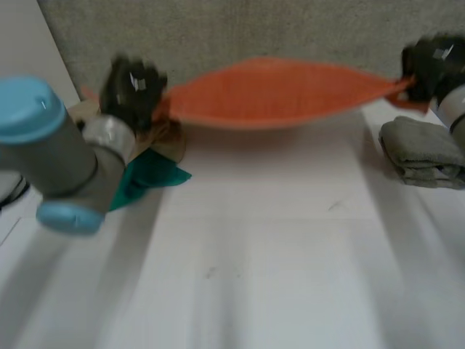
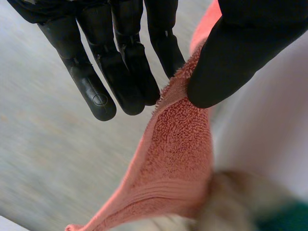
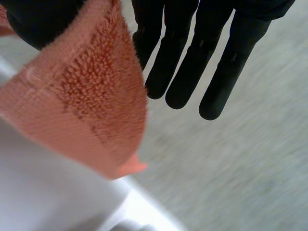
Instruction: Fold the laundry.
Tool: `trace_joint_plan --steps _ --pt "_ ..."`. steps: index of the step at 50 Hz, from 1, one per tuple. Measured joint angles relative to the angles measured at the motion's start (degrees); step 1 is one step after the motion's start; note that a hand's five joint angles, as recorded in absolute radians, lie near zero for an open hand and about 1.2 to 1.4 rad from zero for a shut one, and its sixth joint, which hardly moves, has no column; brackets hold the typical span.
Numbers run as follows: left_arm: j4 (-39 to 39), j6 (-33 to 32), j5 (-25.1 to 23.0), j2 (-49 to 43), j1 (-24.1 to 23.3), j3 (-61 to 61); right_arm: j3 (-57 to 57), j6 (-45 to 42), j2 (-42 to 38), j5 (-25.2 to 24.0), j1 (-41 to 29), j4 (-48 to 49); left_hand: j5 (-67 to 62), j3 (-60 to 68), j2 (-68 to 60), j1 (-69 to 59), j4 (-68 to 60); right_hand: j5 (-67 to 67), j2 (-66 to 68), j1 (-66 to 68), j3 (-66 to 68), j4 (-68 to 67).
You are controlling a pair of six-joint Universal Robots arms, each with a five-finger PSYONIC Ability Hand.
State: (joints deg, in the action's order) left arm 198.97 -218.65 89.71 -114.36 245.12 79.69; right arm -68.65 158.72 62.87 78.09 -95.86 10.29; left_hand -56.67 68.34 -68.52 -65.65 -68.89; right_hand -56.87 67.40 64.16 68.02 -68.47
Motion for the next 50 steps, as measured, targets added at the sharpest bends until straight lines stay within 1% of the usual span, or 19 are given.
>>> trace_joint_plan --steps 5,9,10,11,12,13,14,15,16,17,20,23,26,28,33,37,40,50 --pt "-0.8 0.2 1.4 -0.1 -0.6 9.4 -7.9 -0.3 -1.5 -1.4 0.2 -0.6 0.0 0.0 0.0 0.0 0.0 0.0 0.0 0.0 0.0 0.0" --pt "0.0 0.4 1.9 -1.4 -0.8 14.1 -12.8 -1.4 -2.5 -1.7 0.9 -0.5 1.1 -1.6 1.6 0.9 1.8 0.0 0.0 0.0 0.0 0.0" --pt "0.2 0.5 1.9 -1.7 -0.8 14.7 -13.6 -1.7 -2.6 -1.7 1.2 -0.4 6.3 -7.6 8.3 6.2 8.0 0.0 0.0 0.0 0.0 0.0" --pt "0.4 0.6 1.8 -2.0 -0.7 15.2 -14.1 -2.0 -2.7 -1.7 1.4 -0.4 14.5 -15.9 16.2 15.7 16.5 0.0 0.0 0.0 0.0 0.0" --pt "0.7 0.7 1.8 -2.5 -0.6 15.7 -14.9 -2.5 -2.8 -1.7 2.0 -0.4 24.0 -26.5 26.9 26.4 26.3 0.0 0.0 0.0 0.0 0.0" --pt "0.9 0.7 1.7 -2.8 -0.4 16.0 -15.4 -3.0 -2.8 -1.7 2.6 -0.4 27.4 -28.7 30.2 29.9 29.7 0.0 0.0 0.0 0.0 0.0" --pt "1.1 0.8 1.7 -3.1 -0.2 16.2 -15.6 -3.3 -2.8 -1.7 3.0 -0.3 38.0 -39.1 40.3 39.9 40.2 0.0 0.0 0.0 0.0 0.0" --pt "1.4 1.0 1.5 -3.3 0.1 16.3 -15.8 -3.5 -2.8 -1.7 3.5 -0.3 39.7 -40.8 42.0 41.4 41.9 0.0 0.0 0.0 0.0 0.0" --pt "1.6 1.2 1.4 -3.4 0.5 16.3 -15.9 -3.8 -2.8 -1.7 3.9 -0.3 49.0 -50.5 50.9 49.7 51.3 0.0 0.0 0.0 0.0 0.0" --pt "1.7 1.6 1.1 -3.5 1.2 16.4 -15.9 -4.0 -2.8 -1.8 4.4 -0.3 52.4 -53.6 53.8 52.0 54.5 0.0 0.0 0.0 0.0 0.0" --pt "1.9 3.1 -0.7 -3.4 3.5 16.5 -15.7 -4.1 -2.8 -2.0 5.6 -0.3 53.3 -54.4 54.7 52.1 55.4 0.0 0.0 0.0 0.0 0.0" --pt "1.8 5.0 -3.6 -3.3 5.9 16.9 -15.5 -4.0 -2.7 -2.2 6.3 -0.3 53.1 -54.3 54.6 52.0 55.3 0.0 0.0 0.0 0.0 0.0" --pt "1.8 7.2 -8.8 -3.1 9.0 18.1 -15.4 -3.8 -2.7 -2.5 7.0 -0.4 52.6 -54.0 54.1 51.8 54.9 0.0 0.0 0.0 0.0 0.0" --pt "2.4 8.0 -12.3 -3.0 11.3 19.0 -15.3 -3.7 -2.8 -2.6 7.3 -0.4 48.9 -50.9 50.9 47.8 51.3 0.0 0.0 0.0 0.0 0.0" --pt "4.6 8.2 -16.9 -3.3 15.3 19.9 -15.4 -3.7 -2.9 -2.7 7.4 -0.4 43.6 -45.6 45.7 42.6 46.0 0.0 0.0 0.0 0.0 0.0" --pt "6.6 7.1 -19.2 -3.9 17.3 19.4 -15.5 -3.8 -3.0 -2.7 7.3 -0.4 40.4 -42.2 42.4 39.5 42.8 0.0 0.0 0.0 0.0 0.0" --pt "7.4 5.5 -20.2 -5.2 17.9 18.4 -15.7 -3.8 -3.0 -2.7 7.2 -0.4 37.6 -39.5 39.7 36.5 39.8 0.0 0.0 0.0 0.0 0.0" --pt "7.7 -1.3 -20.7 -9.7 17.7 15.8 -15.9 -4.0 -3.0 -2.7 7.2 -0.4 36.6 -38.5 38.8 36.0 38.9 0.0 0.0 0.0 0.0 0.0"
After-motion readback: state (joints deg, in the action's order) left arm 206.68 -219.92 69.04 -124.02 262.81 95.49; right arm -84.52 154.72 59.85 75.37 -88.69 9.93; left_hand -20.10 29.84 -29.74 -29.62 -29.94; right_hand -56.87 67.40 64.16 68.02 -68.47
